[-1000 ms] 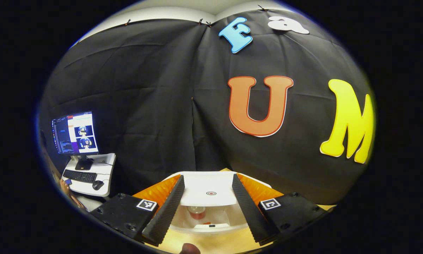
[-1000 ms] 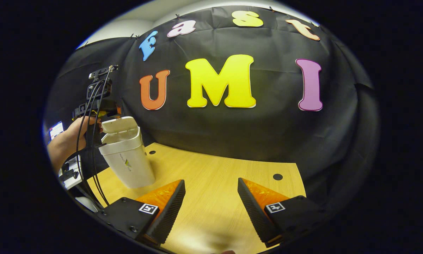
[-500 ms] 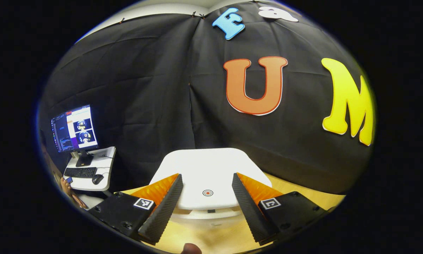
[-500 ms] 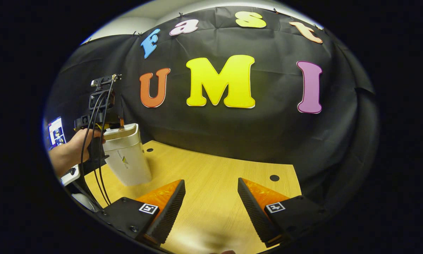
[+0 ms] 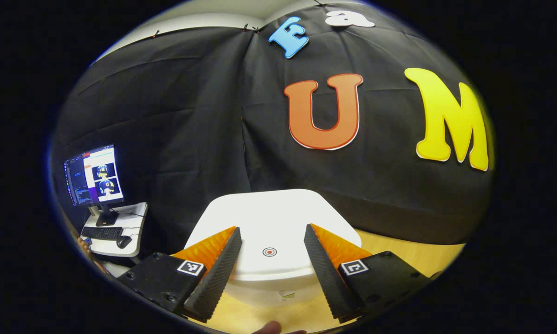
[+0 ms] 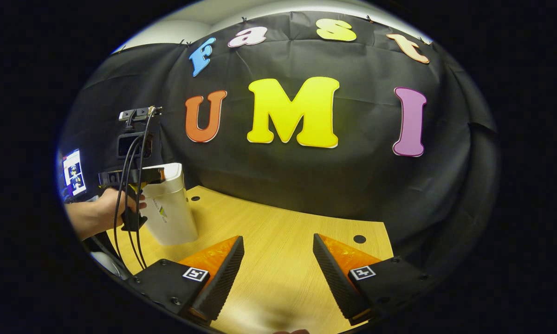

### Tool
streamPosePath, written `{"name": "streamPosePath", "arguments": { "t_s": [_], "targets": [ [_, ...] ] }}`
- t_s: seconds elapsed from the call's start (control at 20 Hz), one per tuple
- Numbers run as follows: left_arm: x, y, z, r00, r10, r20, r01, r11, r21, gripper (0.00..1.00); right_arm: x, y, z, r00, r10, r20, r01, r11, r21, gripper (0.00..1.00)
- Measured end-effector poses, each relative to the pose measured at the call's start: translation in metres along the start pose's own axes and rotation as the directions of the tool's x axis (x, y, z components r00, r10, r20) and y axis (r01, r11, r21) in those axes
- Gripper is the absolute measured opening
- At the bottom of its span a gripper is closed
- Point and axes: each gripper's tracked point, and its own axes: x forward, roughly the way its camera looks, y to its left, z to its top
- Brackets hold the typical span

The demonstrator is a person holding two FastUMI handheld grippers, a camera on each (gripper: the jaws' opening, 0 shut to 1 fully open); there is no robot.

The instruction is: Press the lid of the desktop garbage bin to open it, pick up the crumpled paper on the desktop and throw it into the bin, then pick up the pop can on the desktop and drop it into the bin, and finally close the garbage bin lid.

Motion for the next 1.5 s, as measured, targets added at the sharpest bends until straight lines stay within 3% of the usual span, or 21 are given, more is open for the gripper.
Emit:
{"name": "streamPosePath", "arguments": {
  "t_s": [0.1, 0.4, 0.6, 0.7, 0.95, 1.15, 1.35, 1.5],
  "targets": [
    [0.0, -0.003, 0.003, 0.999, -0.031, 0.008, 0.03, 0.999, 0.032, 0.91, -0.001, -0.003, 0.005, 1.0, -0.012, 0.02, 0.012, 1.0, 0.017, 0.94],
    [-0.003, -0.005, 0.01, 0.99, -0.113, 0.08, 0.114, 0.993, -0.015, 0.86, 0.003, 0.004, 0.014, 0.998, -0.019, 0.059, 0.018, 1.0, 0.011, 0.94],
    [-0.015, -0.016, 0.036, 0.964, -0.222, 0.146, 0.22, 0.975, 0.027, 1.0, 0.004, 0.006, 0.031, 0.991, -0.063, 0.118, 0.059, 0.998, 0.036, 0.94],
    [-0.028, -0.03, 0.059, 0.937, -0.299, 0.182, 0.293, 0.954, 0.058, 0.99, 0.004, 0.01, 0.044, 0.984, -0.083, 0.155, 0.077, 0.996, 0.041, 0.94],
    [-0.096, -0.054, 0.101, 0.829, -0.508, 0.234, 0.493, 0.861, 0.125, 0.99, -0.006, 0.023, 0.088, 0.951, -0.122, 0.285, 0.118, 0.993, 0.032, 0.94],
    [-0.152, -0.071, 0.114, 0.75, -0.613, 0.249, 0.594, 0.789, 0.155, 0.99, -0.024, 0.029, 0.111, 0.912, -0.181, 0.367, 0.186, 0.982, 0.023, 0.94],
    [-0.194, -0.084, 0.103, 0.7, -0.675, 0.234, 0.671, 0.733, 0.11, 0.99, -0.036, 0.037, 0.122, 0.879, -0.23, 0.417, 0.235, 0.971, 0.04, 0.94],
    [-0.214, -0.092, 0.092, 0.663, -0.716, 0.218, 0.712, 0.693, 0.113, 0.99, -0.041, 0.042, 0.119, 0.875, -0.243, 0.418, 0.246, 0.968, 0.049, 0.94]
  ]
}}
